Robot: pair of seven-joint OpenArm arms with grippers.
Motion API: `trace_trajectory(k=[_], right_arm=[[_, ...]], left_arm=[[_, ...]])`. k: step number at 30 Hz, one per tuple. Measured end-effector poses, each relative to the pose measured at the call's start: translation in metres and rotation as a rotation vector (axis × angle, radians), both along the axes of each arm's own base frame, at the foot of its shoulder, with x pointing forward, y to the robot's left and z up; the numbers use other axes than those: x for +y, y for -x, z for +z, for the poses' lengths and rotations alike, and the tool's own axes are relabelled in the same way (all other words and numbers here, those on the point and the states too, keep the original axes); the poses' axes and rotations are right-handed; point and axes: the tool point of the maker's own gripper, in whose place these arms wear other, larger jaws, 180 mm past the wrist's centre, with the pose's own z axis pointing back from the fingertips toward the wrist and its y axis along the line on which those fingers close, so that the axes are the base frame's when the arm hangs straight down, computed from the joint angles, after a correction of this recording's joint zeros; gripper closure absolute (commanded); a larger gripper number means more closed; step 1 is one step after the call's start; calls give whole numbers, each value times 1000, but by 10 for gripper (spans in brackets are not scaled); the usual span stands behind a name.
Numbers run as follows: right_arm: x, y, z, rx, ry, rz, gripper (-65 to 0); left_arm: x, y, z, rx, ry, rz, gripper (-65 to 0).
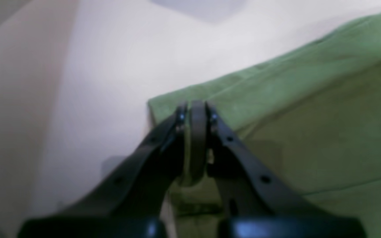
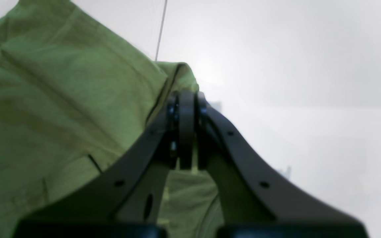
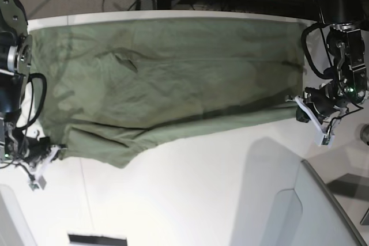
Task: Layout the t-shirt on the table in an organized manner, then fold the t-shirt properly
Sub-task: 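Lay the folded half over the collar edge with both grippers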
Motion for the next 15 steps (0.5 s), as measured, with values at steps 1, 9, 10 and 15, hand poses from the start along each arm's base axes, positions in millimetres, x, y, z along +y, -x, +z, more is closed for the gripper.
trace_trajectory(k=[1, 9, 10, 15], right_arm=[[0, 0, 0, 0, 0, 0, 0], [-1, -10, 14, -45, 14, 10, 0], [-1, -10, 14, -46, 14, 10, 0], [-2, 4, 3, 11, 26, 13, 0]], left_arm=[[0, -1, 1, -3, 0, 0, 0], [-2, -4, 7, -19, -4, -9, 0], [-4, -6, 11, -30, -8, -14, 0], [-6, -2, 19, 4, -39, -32, 0]])
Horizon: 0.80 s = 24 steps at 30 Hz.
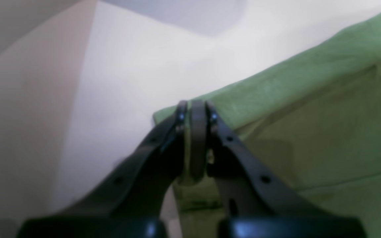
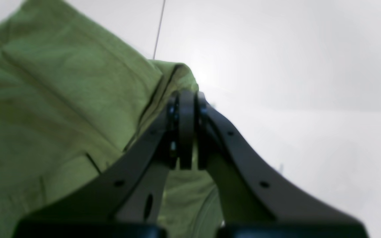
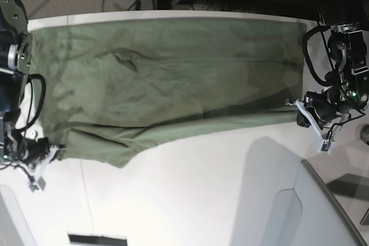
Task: Layout the t-shirt on the table in an organized manner, then fold the t-shirt properly
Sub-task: 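Lay the folded half over the collar edge with both grippers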
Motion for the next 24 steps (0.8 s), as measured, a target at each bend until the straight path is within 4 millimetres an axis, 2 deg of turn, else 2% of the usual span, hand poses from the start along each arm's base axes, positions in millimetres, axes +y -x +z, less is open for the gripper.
trace_trajectory(k=[4, 9, 12, 15, 18, 20, 24], right_arm=[[-3, 25, -12, 73, 46, 18, 0], [-11, 43, -6, 112, 115, 35, 0], [-12, 56, -6, 134, 146, 47, 0], [-15, 72, -9, 171, 177, 56, 0], [-14, 75, -6, 170, 191, 61, 0], [-16, 79, -5, 191, 201, 61, 0], [-10, 95, -15, 218, 152, 12, 0]], left_arm=[[-4, 0, 5, -14, -9, -19, 0], [2, 22, -10, 56, -47, -57, 0], [-1, 25, -10, 61, -51, -117, 0], [6, 34, -14, 81, -68, -120, 0], [8, 44, -20, 114, -81, -120, 0], [6, 42, -18, 97, -68, -122, 0], [7, 49, -19, 108, -86, -130, 0]])
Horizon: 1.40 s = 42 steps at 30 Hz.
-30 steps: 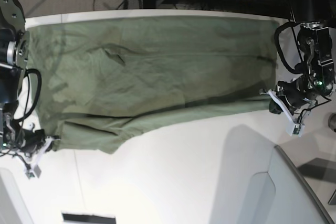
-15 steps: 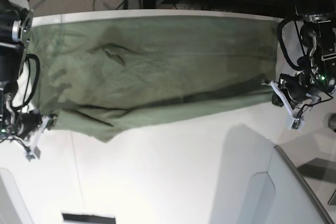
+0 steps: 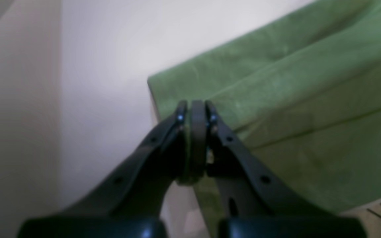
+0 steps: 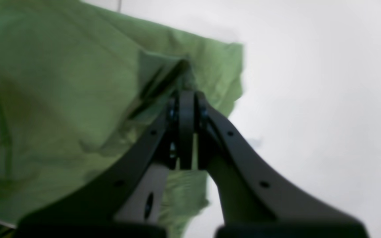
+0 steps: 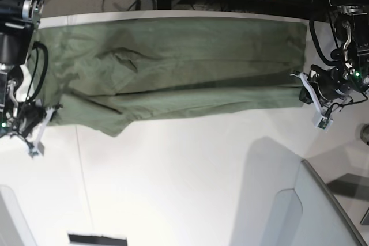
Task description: Layout the t-shirt on the table in an organized manner, then fold the t-shirt properly
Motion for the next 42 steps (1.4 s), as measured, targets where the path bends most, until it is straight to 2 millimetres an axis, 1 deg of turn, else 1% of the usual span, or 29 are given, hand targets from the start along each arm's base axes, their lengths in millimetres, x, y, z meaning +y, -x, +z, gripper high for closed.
trace_trajectory(k=[2, 5, 10, 13, 16, 20, 25, 28, 30, 35, 39, 41, 42], right_arm=[[2, 12, -8, 23, -3, -5, 0], [3, 24, -13, 54, 0, -8, 0], [16, 32, -15, 47, -14, 4, 0], [13, 34, -11, 50, 4, 7, 0], [10, 33, -8, 47, 13, 5, 0], [10, 34, -9, 47, 13, 6, 0], [8, 41, -9, 79, 28, 5, 0], [8, 38, -3, 63, 36, 8, 0], [6, 40, 0, 76, 48, 7, 0], [4, 37, 11, 55, 69, 11, 0], [3, 40, 9, 76, 72, 8, 0], [4, 43, 4, 93, 65, 2, 0], [7, 45, 0, 102, 57, 2, 0]], left_arm=[[-2, 2, 3, -7, -9, -12, 0], [-7, 3, 8, -21, -11, -29, 0], [-7, 15, 0, 10, -13, -31, 0], [-7, 14, 2, 2, -12, -30, 0], [-5, 17, 2, 8, -18, -37, 0], [4, 10, 12, -12, -43, -40, 0], [4, 11, 12, -11, -42, -42, 0], [5, 10, 13, -13, -47, -42, 0], [5, 10, 13, -12, -46, -43, 0], [3, 10, 12, -11, -41, -43, 0], [3, 10, 12, -12, -42, -43, 0], [3, 10, 12, -12, -42, -43, 0], [3, 10, 12, -12, -42, -43, 0]])
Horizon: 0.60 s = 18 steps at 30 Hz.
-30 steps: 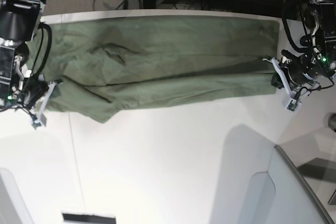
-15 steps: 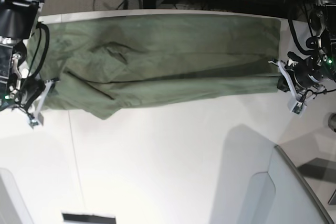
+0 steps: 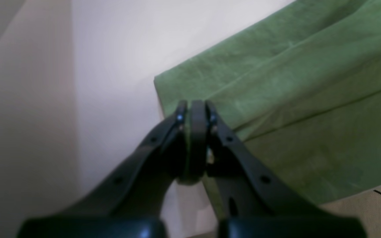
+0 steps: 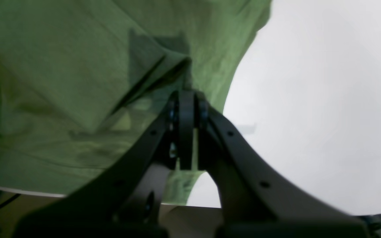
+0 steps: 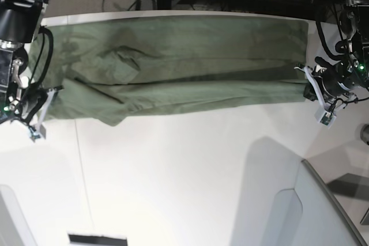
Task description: Layout the t-shirt on the table in an organized manner, then fold the t-shirt properly
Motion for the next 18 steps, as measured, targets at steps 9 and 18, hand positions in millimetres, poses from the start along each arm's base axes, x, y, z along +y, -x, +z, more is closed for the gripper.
trace_trajectory(k=[9, 18], right_arm=[[20, 3, -10, 16, -46, 2, 0], [18, 0, -8, -3, -45, 2, 0]], left_arm=[[-6, -4, 12, -36, -14, -25, 0], [-7, 15, 2, 5, -25, -36, 0]])
